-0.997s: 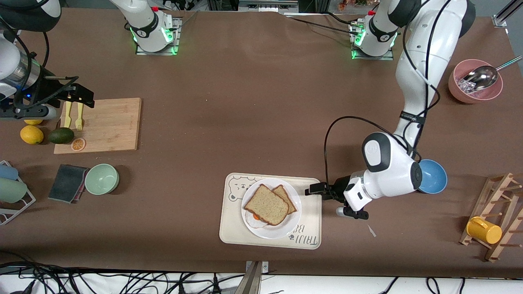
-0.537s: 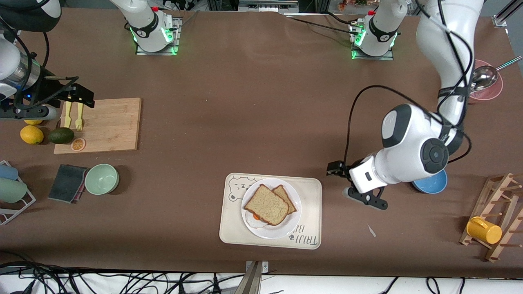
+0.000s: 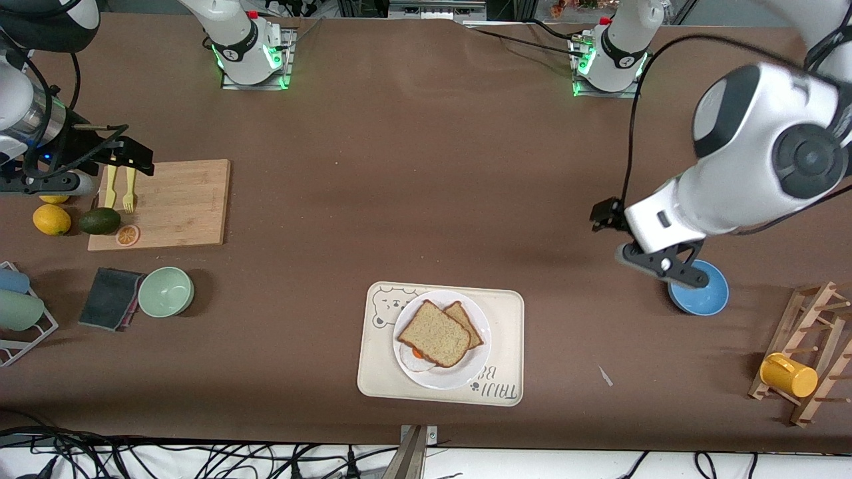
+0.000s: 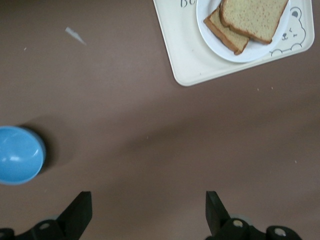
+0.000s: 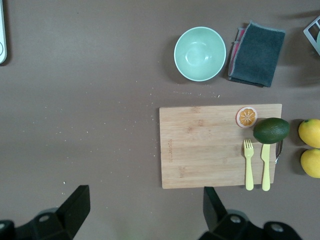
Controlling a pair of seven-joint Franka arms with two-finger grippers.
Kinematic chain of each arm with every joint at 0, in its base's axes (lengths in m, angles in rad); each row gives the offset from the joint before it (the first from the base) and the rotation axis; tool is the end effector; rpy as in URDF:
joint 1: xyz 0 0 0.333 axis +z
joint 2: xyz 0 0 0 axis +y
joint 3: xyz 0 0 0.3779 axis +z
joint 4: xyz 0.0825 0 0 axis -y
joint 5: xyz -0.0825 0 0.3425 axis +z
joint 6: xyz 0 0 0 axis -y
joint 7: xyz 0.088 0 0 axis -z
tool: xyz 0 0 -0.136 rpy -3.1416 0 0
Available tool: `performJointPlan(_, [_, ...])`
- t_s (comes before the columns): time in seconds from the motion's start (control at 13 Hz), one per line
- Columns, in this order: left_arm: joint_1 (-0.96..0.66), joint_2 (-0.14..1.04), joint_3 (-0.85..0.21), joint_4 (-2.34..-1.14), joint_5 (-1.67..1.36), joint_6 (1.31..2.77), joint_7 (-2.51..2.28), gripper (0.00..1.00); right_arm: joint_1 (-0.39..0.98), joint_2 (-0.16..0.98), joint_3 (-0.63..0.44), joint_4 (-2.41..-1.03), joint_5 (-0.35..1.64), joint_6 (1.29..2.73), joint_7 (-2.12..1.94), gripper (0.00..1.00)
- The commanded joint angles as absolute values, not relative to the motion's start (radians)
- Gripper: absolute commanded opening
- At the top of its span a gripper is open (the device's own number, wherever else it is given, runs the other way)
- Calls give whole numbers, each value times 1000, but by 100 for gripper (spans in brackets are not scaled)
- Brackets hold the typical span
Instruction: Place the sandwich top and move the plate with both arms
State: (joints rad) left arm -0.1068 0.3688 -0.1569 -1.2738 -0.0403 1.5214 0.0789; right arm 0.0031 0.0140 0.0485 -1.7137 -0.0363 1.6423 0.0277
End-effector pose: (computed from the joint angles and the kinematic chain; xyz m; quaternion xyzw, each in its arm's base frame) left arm 0.6125 -0.1506 0.5705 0.9832 -0.1663 -0.0624 0.0430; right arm 0.5146 0.0217 0.5948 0.9988 0.0140 -0.0419 0.0194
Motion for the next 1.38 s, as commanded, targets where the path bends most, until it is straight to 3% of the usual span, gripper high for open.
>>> performJointPlan(0.0, [-103, 252, -149, -1338, 37, 1497, 66, 100, 2, 12, 48, -1706, -28, 1631, 20, 100])
performJointPlan(0.15, [-103, 197, -112, -1359, 58, 1497, 80, 100, 2, 12, 48, -1706, -28, 1632, 18, 100])
performJointPlan(0.46, [-101, 40, -51, -1572, 54, 1610, 64, 100, 2, 12, 48, -1704, -28, 1632, 18, 100])
performJointPlan(0.77, [-101, -101, -37, -1687, 48, 1621, 8, 100, 3, 12, 48, -1706, -28, 1632, 20, 100])
performJointPlan(1.3, [-60, -28, -38, -1640, 46, 1623, 6, 100, 3, 12, 48, -1706, -28, 1632, 23, 100])
